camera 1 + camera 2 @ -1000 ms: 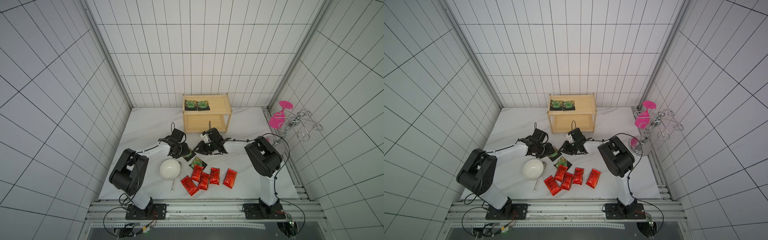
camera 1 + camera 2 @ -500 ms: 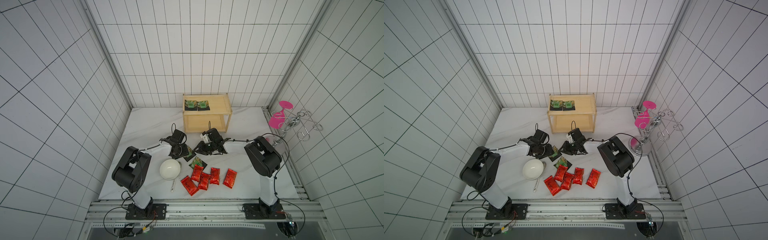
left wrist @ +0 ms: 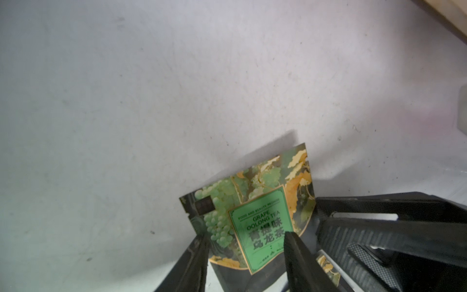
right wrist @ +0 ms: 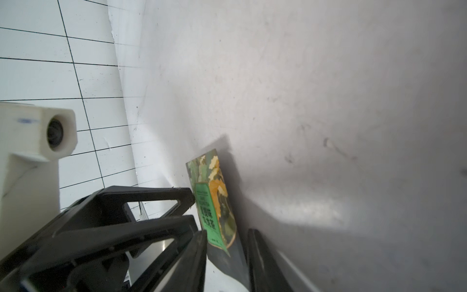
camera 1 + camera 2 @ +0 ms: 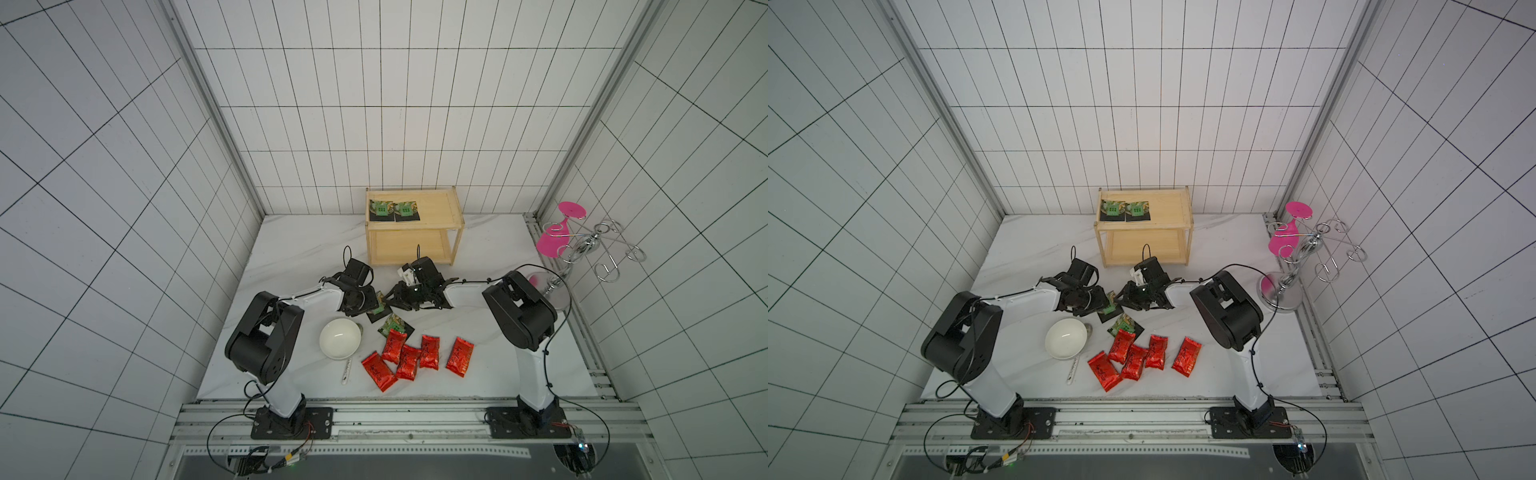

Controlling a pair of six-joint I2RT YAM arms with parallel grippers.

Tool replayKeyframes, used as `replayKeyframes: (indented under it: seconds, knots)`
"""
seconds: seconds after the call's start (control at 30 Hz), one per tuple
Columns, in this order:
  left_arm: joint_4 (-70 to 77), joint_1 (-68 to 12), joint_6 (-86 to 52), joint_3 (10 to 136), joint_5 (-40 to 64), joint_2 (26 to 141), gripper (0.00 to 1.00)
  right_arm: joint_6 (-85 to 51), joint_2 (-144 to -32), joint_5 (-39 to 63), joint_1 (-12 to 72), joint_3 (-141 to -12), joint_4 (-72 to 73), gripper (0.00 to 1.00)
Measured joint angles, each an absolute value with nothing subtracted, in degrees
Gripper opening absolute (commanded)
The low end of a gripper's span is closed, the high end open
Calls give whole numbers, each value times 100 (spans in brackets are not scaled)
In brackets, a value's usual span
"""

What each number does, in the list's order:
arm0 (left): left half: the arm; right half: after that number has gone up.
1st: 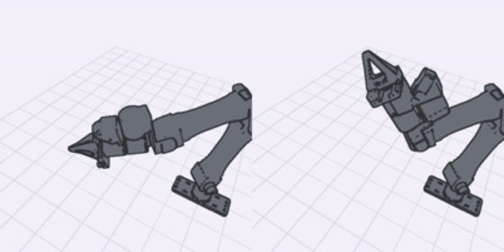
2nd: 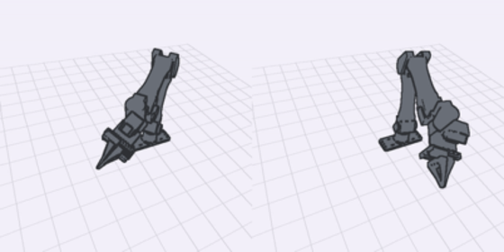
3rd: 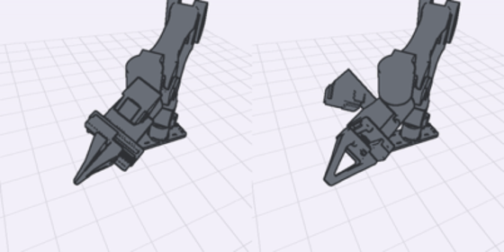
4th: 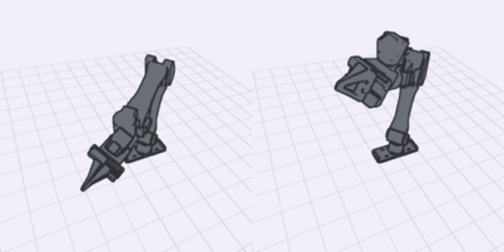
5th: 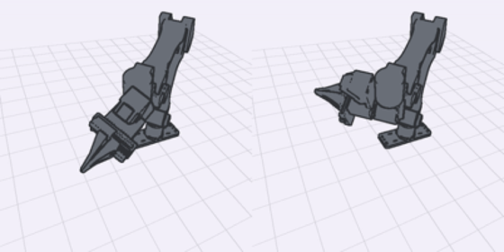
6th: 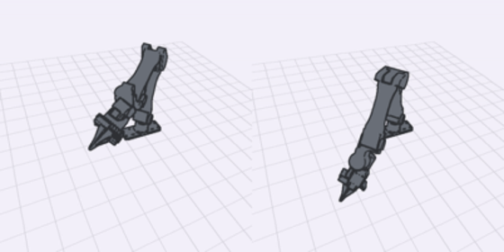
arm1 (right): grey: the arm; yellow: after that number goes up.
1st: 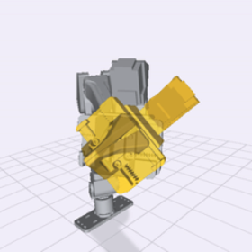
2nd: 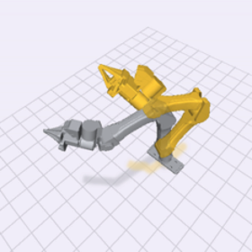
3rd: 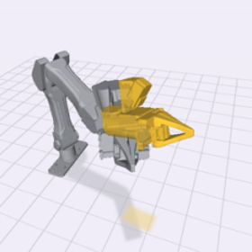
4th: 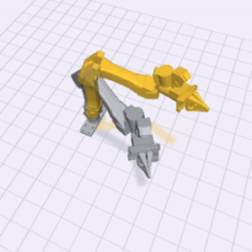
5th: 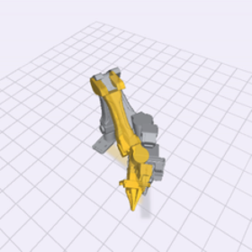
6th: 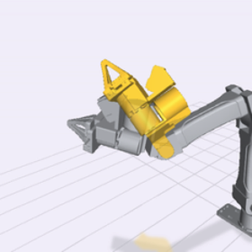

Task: Place the tea bags on the shelf by color
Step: Pick up the tea bag from the center of the board, then place the tea bag on the shelf.

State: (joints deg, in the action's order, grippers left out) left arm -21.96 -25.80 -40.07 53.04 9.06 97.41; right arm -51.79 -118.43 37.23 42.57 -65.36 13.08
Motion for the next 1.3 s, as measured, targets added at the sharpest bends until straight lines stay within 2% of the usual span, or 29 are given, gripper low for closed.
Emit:
replayKeyframes:
  seconds: [0.27, 0.53, 0.83, 1.3]
  knots:
    - [-1918, -2364, -4025, 5113, 1114, 9655, 50, -5343, -11926, 3835, 4272, -6536, 1437, 21]
    - [-1874, -2270, -4027, 5074, 1199, 9623, 51, -5343, -11926, 3804, 4276, -6536, 1481, 0]
    - [-2228, -1874, -4010, 5103, 1232, 9188, 50, -5266, -11636, 3535, 4276, -6534, 1505, 0]
    - [-2980, -1446, -3776, 5990, 1223, 7789, 51, -5039, -9542, 3280, 4169, -6086, 1114, 0]
